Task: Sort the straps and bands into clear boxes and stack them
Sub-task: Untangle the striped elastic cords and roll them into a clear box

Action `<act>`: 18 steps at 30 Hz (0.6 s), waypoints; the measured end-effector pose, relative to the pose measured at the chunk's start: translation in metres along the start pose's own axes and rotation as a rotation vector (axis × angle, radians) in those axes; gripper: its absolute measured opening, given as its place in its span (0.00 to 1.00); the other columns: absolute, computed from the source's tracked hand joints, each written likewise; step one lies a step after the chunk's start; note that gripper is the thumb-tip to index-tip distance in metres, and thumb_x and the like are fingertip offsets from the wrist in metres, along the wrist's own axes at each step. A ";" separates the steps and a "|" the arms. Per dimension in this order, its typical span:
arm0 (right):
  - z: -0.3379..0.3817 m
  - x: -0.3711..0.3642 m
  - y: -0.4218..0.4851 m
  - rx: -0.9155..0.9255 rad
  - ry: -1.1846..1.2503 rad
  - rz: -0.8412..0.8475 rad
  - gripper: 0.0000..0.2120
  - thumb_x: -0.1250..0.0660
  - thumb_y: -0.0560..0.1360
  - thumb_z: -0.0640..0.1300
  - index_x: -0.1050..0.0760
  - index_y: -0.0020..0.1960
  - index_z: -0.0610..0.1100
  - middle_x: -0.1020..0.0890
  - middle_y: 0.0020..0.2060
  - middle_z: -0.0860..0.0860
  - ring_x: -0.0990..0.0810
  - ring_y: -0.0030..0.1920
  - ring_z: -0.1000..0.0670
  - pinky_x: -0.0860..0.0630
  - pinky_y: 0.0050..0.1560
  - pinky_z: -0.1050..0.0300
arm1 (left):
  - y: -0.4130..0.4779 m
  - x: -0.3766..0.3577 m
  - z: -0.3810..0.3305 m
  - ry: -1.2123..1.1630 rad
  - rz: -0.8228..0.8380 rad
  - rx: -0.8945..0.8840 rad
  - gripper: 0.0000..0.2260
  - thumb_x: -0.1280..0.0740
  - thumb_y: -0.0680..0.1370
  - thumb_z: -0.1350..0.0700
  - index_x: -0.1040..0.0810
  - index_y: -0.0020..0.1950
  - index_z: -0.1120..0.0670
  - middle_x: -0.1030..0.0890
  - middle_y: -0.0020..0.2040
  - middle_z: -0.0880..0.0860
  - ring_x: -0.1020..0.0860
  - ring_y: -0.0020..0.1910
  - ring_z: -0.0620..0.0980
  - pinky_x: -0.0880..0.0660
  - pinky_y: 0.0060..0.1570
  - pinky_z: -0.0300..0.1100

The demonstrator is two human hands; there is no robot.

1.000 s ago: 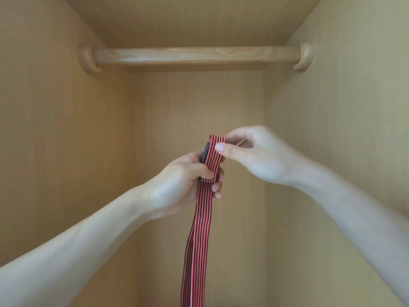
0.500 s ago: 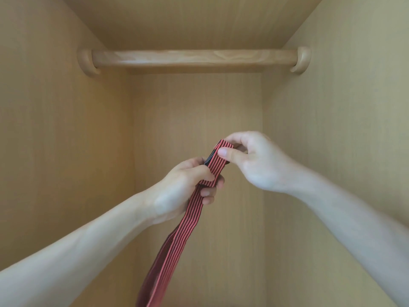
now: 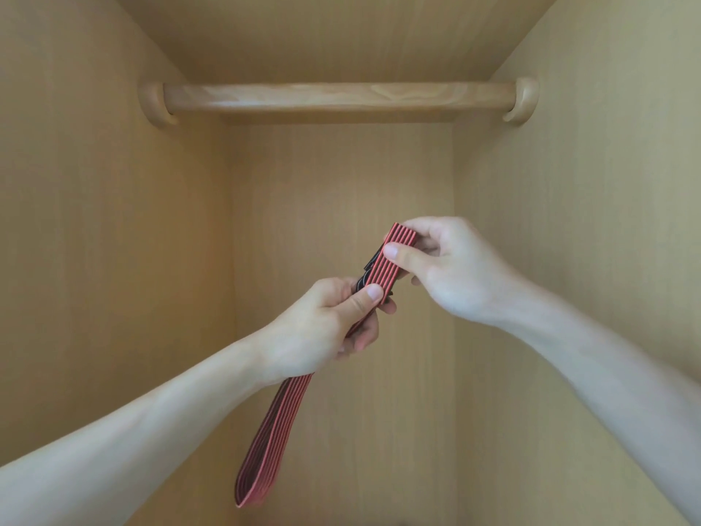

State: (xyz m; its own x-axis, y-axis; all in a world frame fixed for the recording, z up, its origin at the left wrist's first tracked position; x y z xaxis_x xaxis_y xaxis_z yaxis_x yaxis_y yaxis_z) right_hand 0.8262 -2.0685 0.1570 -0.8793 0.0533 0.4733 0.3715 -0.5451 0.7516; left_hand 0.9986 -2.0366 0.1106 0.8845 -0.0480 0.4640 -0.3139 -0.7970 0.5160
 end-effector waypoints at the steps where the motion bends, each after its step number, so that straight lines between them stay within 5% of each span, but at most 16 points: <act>1: -0.001 0.000 0.000 0.009 0.010 -0.017 0.08 0.32 0.80 0.49 0.19 0.45 0.46 0.14 0.42 0.50 0.16 0.47 0.46 0.21 0.54 0.38 | 0.000 0.000 0.001 0.009 -0.009 -0.003 0.16 0.43 0.85 0.48 0.23 0.52 0.59 0.28 0.27 0.50 0.36 0.22 0.43 0.36 0.25 0.34; 8: 0.007 0.000 -0.002 0.151 0.060 -0.174 0.04 0.29 0.76 0.48 0.19 0.44 0.48 0.14 0.39 0.53 0.15 0.44 0.49 0.20 0.53 0.44 | 0.000 0.003 -0.001 -0.022 -0.081 0.077 0.21 0.42 0.82 0.39 0.21 0.41 0.52 0.30 0.25 0.51 0.37 0.21 0.47 0.38 0.22 0.36; 12: 0.010 -0.006 -0.009 0.266 -0.045 -0.220 0.03 0.28 0.76 0.47 0.20 0.48 0.48 0.15 0.39 0.56 0.17 0.41 0.55 0.21 0.48 0.55 | 0.001 -0.001 0.002 -0.182 -0.031 0.182 0.17 0.42 0.83 0.43 0.26 0.48 0.56 0.31 0.28 0.50 0.37 0.22 0.46 0.39 0.23 0.36; 15: 0.013 -0.009 -0.014 0.373 -0.198 -0.242 0.10 0.28 0.76 0.47 0.21 0.55 0.44 0.17 0.43 0.55 0.19 0.43 0.54 0.22 0.48 0.53 | -0.001 -0.010 0.000 -0.457 0.047 0.243 0.12 0.36 0.78 0.52 0.29 0.54 0.60 0.29 0.32 0.53 0.33 0.25 0.49 0.34 0.25 0.39; 18: 0.016 -0.012 -0.016 0.473 -0.292 -0.201 0.12 0.27 0.76 0.43 0.23 0.57 0.42 0.21 0.45 0.55 0.23 0.44 0.53 0.24 0.48 0.51 | -0.006 -0.011 -0.005 -0.722 0.166 0.212 0.20 0.39 0.76 0.47 0.30 0.61 0.60 0.28 0.41 0.59 0.28 0.36 0.55 0.27 0.39 0.47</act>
State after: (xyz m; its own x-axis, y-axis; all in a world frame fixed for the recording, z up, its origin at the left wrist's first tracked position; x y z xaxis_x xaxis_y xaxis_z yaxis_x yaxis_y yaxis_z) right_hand 0.8353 -2.0472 0.1466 -0.8529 0.3814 0.3566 0.3575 -0.0713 0.9312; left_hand 0.9894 -2.0283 0.1063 0.8604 -0.4999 -0.0990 -0.4538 -0.8399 0.2976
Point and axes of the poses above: each hand's wrist, its own y-axis towards the middle knuckle, its own x-axis out of the back of the hand, z = x × y, the point moved 2 cm from there along y, towards the middle knuckle
